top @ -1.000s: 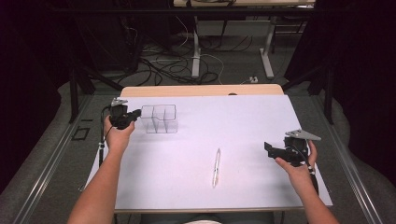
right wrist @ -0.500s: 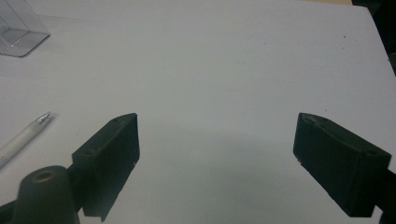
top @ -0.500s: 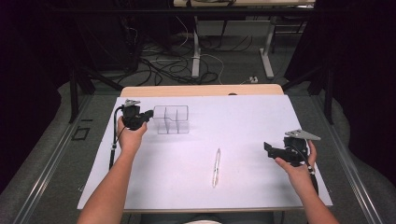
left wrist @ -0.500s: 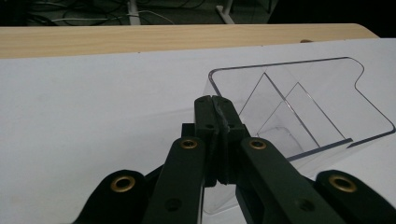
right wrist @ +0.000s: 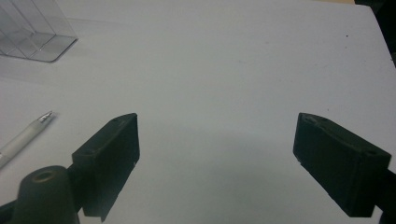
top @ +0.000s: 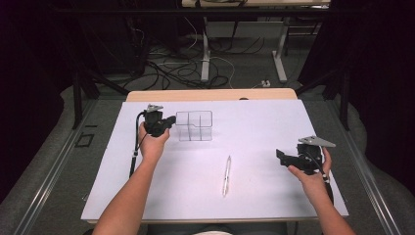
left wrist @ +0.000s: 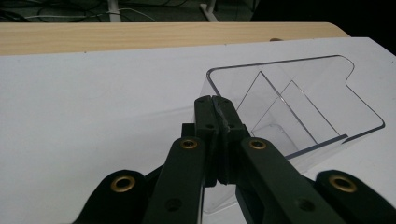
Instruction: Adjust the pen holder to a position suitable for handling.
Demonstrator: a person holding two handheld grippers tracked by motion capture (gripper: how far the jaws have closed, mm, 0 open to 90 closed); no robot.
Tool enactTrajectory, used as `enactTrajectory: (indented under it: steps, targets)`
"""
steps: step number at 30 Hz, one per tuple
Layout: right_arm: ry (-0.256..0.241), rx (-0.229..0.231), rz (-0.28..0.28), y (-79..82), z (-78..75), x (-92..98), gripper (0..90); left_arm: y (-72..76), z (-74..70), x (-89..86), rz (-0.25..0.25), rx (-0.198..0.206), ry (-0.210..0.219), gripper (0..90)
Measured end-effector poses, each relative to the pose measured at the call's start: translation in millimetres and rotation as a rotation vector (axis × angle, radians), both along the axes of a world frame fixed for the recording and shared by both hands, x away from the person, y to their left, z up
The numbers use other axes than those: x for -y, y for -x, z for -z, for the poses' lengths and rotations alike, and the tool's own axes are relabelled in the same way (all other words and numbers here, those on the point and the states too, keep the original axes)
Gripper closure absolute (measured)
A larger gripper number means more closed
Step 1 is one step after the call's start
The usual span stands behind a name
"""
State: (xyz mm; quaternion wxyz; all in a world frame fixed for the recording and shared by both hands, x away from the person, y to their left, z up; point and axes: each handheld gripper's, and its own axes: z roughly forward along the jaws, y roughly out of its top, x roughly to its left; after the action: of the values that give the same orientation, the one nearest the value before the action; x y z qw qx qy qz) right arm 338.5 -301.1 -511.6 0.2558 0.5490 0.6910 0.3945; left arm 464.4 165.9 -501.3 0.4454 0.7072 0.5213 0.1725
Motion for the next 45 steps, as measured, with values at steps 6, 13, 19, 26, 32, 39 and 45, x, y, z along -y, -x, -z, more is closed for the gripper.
enactTrajectory:
  steps: [6, 13, 19, 26, 32, 39, 45]
  targets:
    - [-0.004, -0.004, 0.002, 0.1, 0.2, -1.0, 14.3, -2.5, -0.4, 17.3, 0.014, -0.003, 0.002, 90.0]
    - [-0.006, -0.002, 0.003, 0.1, 0.1, -1.2, 14.3, -2.8, 0.0, 34.9, 0.032, -0.003, 0.009, 90.0]
    - [0.0, -0.002, -0.008, 0.2, 0.4, -0.9, 14.3, -2.9, 0.9, 48.0, 0.048, -0.015, 0.021, 90.0]
    - [0.0, -0.002, -0.008, 0.1, 1.0, -0.1, 14.3, -3.8, 7.6, 58.2, 0.058, -0.061, 0.0, 90.0]
    - [-0.006, -0.007, -0.008, 0.3, 1.2, -1.4, 14.3, -3.4, 4.7, 57.5, 0.062, -0.049, 0.003, 89.9]
    - [-0.001, -0.001, -0.011, 0.5, 0.8, -0.9, 14.4, -0.4, -1.1, 51.6, 0.063, -0.061, 0.025, 86.6]
    - [0.003, 0.002, -0.014, 0.9, -0.2, -1.9, 14.8, 4.2, -6.9, 45.3, 0.079, -0.077, 0.042, 82.0]
